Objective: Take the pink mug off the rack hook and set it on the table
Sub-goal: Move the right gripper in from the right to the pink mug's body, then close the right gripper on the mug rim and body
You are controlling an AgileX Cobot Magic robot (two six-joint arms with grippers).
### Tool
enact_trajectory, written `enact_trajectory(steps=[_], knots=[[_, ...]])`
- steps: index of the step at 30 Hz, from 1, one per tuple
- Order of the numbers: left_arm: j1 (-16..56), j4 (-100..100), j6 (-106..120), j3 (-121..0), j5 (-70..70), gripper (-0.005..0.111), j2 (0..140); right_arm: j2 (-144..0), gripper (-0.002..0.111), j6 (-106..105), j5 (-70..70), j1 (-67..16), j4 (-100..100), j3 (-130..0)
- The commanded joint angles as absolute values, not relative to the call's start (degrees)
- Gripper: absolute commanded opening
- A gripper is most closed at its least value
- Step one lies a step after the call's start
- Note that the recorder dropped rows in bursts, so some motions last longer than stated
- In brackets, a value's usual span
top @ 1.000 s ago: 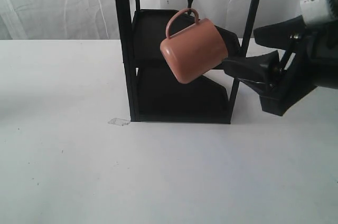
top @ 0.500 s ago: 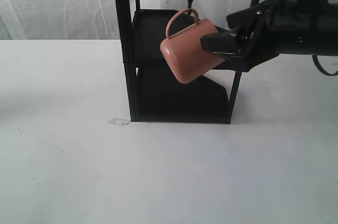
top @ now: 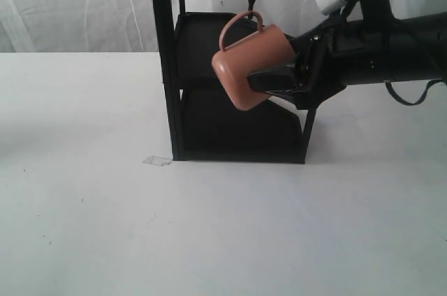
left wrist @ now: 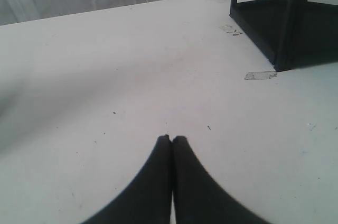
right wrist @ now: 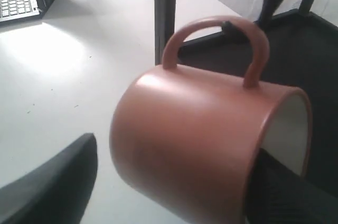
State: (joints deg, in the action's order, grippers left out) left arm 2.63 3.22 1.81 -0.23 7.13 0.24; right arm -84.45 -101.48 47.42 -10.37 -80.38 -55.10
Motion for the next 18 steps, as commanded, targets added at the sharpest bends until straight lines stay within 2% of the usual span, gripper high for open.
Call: enact_trajectory(steps=[1,9,15,18], knots=[[2.37,3.12,1.51,0.0,7.35,0.0,0.0,-84.75,0.068,-101.3,48.41,-12.14,-79.85,-55.56],[2.37,3.12,1.51,0.0,7.35,0.0,0.0,-86.07,0.066,-101.57,45.82,-15.67,-79.64,-55.8],[2.37,3.12,1.51,0.0,7.35,0.0,0.0,-88.27,0.05,-101.31,45.29,-18.01,-79.56,-58.68],[2.37,3.12,1.51,0.0,7.35,0.0,0.0,-88.69,0.036,-101.31,43.93,-18.28,-80.06,-58.91]])
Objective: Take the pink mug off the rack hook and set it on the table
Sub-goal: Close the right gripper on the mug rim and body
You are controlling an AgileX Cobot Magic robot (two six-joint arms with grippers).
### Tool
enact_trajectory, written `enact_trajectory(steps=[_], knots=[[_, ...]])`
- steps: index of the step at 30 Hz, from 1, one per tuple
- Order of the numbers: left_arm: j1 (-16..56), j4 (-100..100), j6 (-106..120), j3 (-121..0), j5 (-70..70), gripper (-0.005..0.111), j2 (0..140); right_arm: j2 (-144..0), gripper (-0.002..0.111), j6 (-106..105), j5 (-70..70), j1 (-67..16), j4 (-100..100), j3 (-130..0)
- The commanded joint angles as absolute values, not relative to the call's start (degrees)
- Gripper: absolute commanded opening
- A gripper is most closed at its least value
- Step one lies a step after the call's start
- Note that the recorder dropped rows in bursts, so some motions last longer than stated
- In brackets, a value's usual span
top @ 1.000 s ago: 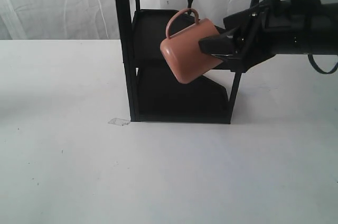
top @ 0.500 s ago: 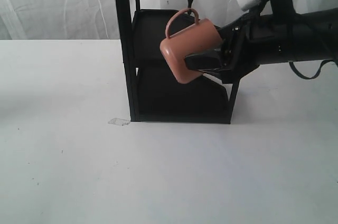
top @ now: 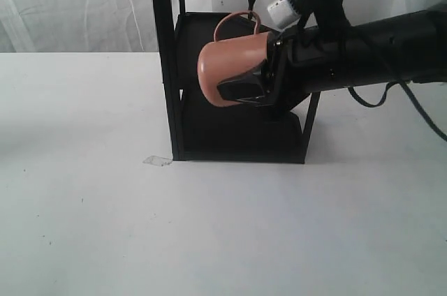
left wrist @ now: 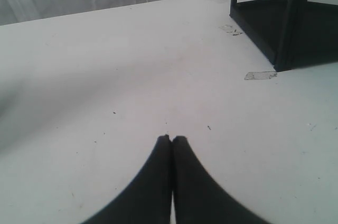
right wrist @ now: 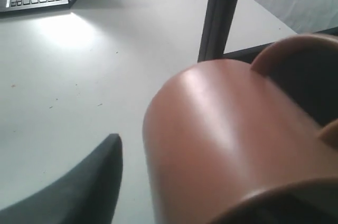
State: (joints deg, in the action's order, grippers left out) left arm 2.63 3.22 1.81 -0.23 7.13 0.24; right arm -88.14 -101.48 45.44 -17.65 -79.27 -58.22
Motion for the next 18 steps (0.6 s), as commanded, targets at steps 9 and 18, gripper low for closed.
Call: enact_trajectory(steps=[9,18], knots=[[2.37,3.12,1.51,0.0,7.35,0.0,0.0,-88.49,0.0,-101.27,42.25,-18.28,-81.16,-58.91],[2.37,3.12,1.51,0.0,7.35,0.0,0.0,-83.9,0.0,-98.18,42.33,-18.28,-80.76,-58.81]])
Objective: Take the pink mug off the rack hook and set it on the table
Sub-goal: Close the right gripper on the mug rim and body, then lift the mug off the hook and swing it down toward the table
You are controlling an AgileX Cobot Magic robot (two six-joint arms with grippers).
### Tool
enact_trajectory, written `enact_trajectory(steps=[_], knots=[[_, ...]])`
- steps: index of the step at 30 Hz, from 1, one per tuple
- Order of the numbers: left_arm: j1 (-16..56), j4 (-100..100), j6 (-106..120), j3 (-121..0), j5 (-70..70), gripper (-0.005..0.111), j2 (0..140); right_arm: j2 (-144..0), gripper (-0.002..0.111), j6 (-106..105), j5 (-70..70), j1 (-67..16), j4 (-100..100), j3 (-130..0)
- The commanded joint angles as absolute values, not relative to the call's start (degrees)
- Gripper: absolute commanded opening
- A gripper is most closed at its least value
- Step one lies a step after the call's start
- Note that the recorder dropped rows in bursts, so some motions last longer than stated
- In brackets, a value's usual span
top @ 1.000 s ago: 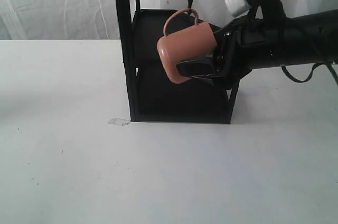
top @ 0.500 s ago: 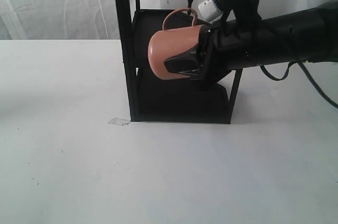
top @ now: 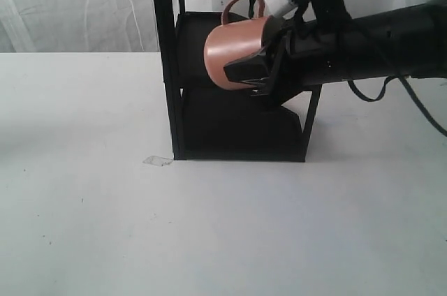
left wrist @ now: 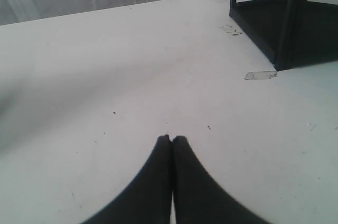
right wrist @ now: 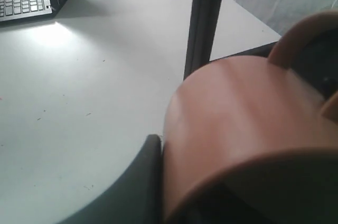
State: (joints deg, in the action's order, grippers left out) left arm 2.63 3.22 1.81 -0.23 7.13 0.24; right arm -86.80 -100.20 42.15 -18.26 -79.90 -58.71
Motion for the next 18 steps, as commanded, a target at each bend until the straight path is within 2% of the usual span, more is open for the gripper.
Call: enact_trajectory(steps=[1,9,18], knots=[[2.37,3.12,1.51,0.0,7.35,0.0,0.0,-83.32,0.0,-96.8,42.74,-18.28,-80.22,-58.81],[2.37,3.12,1.51,0.0,7.35,0.0,0.0,-80.39,0.0,-83.97,49.33,-18.28,-65.54,-58.81],[2.37,3.12,1.51,0.0,7.35,0.0,0.0,-79.92,0.0,-75.43,65.96,-18.36,-58.41,-58.81]])
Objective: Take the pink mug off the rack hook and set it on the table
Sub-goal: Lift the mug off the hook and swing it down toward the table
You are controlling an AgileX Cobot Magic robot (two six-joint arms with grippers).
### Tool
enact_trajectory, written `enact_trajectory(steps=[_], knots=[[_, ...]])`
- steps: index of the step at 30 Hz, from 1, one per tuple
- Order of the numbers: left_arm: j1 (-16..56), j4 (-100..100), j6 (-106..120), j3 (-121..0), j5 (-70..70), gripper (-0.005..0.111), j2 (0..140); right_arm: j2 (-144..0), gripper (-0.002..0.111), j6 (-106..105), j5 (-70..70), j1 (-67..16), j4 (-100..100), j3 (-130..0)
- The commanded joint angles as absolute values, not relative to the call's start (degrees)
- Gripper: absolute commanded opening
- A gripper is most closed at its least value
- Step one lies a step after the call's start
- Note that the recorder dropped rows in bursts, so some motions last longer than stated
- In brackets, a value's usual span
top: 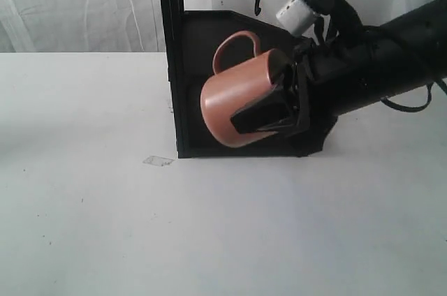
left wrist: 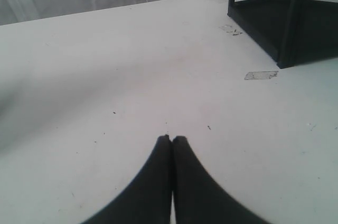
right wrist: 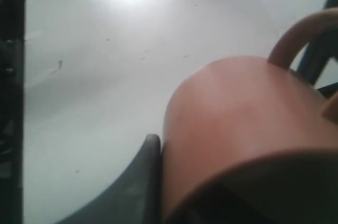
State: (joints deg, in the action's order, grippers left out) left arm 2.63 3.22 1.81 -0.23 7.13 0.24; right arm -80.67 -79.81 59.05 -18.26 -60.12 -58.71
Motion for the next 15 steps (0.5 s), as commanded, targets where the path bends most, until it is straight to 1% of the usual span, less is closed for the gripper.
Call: enact_trajectory(steps=[1,4,6,11,15], knots=[[2.37,3.12,1.51,0.0,7.35,0.0,0.0,-79.92,0.0,-73.86,66.93,-18.88,-55.78,-58.81],[2.37,3.12,1.51,0.0,7.35,0.0,0.0,-79.92,0.0,-64.84,67.04,-22.32,-43.87,-58.81],[2.37,3.12,1.51,0.0,7.35,0.0,0.0,-80.15,0.0,-59.11,65.62,-26.17,-35.32,-58.56],[2.37,3.12,1.51,0.0,7.35,0.0,0.0,-81.92,0.0,-50.56,59.36,-35.39,-24.68,-58.56],[2.37,3.12,1.51,0.0,7.35,0.0,0.0,-84.97,0.0,-41.94,56.15,-39.12,-15.13,-58.56]])
